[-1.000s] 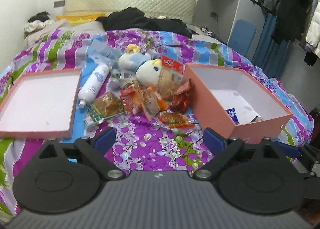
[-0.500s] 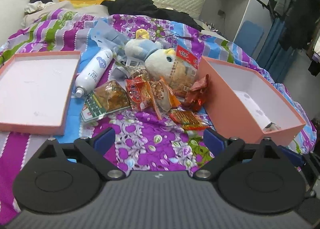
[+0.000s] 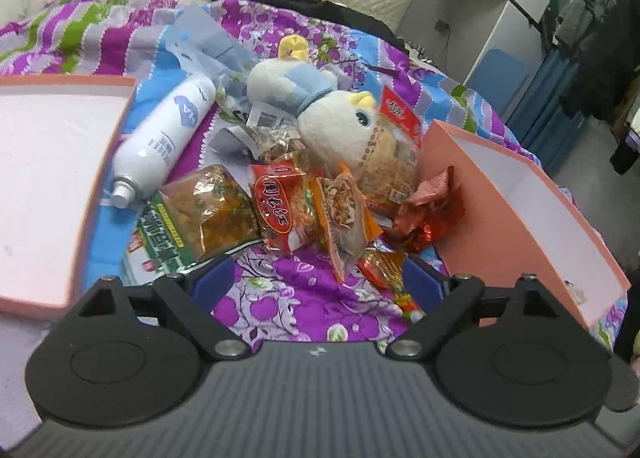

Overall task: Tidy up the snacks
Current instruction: 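Reach the left gripper into the pile and grasp the orange snack bag, then lift the orange snack bag with the left gripper toward the pink box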

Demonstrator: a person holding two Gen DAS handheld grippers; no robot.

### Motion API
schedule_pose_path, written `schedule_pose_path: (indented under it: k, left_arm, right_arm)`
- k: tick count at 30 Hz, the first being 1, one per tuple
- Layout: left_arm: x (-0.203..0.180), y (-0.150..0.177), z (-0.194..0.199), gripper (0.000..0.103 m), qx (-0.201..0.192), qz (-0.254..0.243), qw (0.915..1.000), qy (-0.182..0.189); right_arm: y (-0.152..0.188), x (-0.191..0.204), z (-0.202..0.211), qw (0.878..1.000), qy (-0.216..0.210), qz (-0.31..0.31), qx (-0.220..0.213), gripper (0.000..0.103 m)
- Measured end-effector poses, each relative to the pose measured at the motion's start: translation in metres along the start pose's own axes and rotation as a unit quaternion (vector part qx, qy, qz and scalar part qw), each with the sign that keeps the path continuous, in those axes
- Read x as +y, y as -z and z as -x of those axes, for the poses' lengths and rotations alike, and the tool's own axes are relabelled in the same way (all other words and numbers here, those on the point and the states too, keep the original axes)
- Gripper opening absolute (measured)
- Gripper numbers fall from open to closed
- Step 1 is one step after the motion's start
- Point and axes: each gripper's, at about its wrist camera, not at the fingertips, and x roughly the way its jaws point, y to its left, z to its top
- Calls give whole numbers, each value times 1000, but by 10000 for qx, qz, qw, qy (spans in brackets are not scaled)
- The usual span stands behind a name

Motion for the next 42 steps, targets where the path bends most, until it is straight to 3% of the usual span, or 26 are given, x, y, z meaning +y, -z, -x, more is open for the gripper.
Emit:
schedule_pose_path:
  k: [4,9,14,23,32,42]
  left_arm:
    - [7,-1,-29,89,144,304,9991,270]
    - [12,-8,-64,84,318,525,9970,471]
    - [8,-19,-90,80,313,409,9975,475]
    - [7,-33,-118,64,283,448,9970,561]
    - [0,-34,-129,38,358,346,9974,529]
    - [-20,-33,-100,32,158,-86,9991,381]
  right_arm:
    - [5,0,-35,9988,12,206,447,48]
    - [5,10,-59,9942,-59,857,652,47]
    - [4,21,-66,9879,-77,1388,688,45]
    - [-17,-2,-97,9953,-375,365,815,46]
    - [-16,-7,-121,9931,-488,157,1054,46]
    - [-25,-12,-114,9912,-472,287,1202,22]
